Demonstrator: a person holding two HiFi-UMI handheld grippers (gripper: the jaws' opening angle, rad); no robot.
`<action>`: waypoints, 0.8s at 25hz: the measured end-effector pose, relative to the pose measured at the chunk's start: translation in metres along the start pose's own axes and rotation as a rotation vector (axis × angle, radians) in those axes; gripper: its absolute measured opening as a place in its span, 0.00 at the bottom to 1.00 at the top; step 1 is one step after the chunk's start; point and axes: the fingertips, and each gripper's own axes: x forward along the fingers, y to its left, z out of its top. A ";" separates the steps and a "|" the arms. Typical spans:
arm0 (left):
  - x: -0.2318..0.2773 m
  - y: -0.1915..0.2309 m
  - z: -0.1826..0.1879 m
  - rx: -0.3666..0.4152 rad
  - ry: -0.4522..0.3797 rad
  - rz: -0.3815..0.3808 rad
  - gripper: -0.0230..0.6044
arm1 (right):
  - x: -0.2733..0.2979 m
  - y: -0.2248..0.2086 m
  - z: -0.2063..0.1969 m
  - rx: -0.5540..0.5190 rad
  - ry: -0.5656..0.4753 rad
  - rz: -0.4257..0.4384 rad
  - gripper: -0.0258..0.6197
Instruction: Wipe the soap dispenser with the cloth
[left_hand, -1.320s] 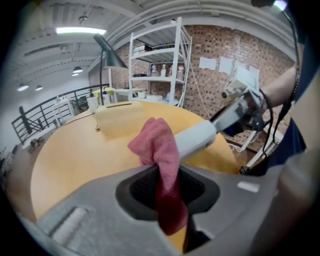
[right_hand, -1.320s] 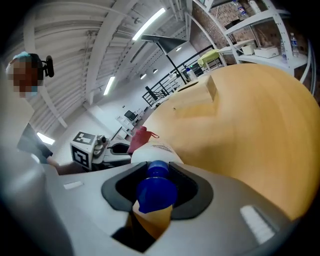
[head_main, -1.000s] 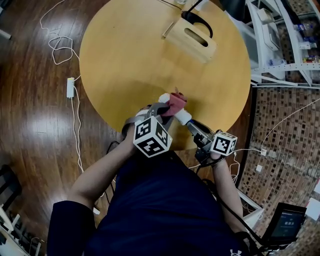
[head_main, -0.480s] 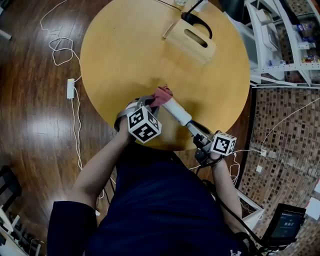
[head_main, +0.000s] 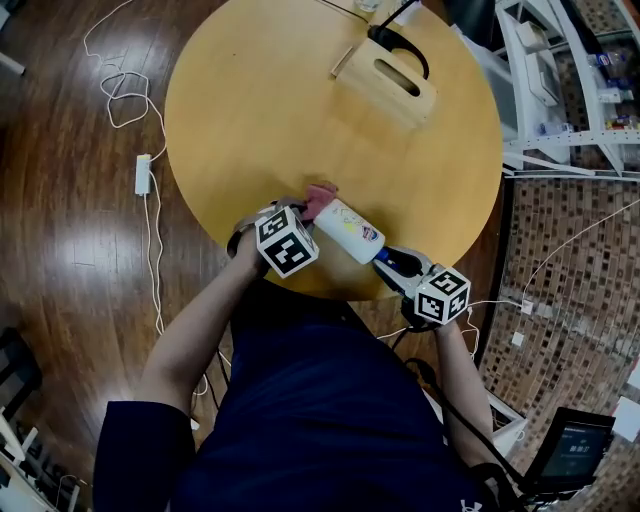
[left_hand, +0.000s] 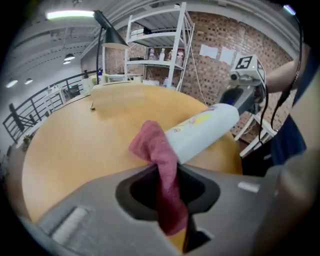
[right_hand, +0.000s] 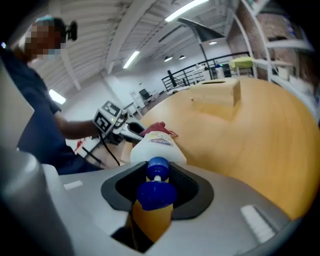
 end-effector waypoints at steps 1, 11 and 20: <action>0.000 -0.002 -0.003 0.013 0.013 -0.006 0.18 | 0.001 0.000 -0.002 -0.065 0.030 -0.016 0.26; 0.000 -0.015 -0.014 0.082 0.084 -0.007 0.18 | 0.021 -0.011 -0.045 -0.383 0.381 -0.139 0.28; 0.001 -0.029 -0.022 0.065 0.111 -0.028 0.17 | 0.022 -0.008 -0.058 -0.345 0.396 -0.102 0.27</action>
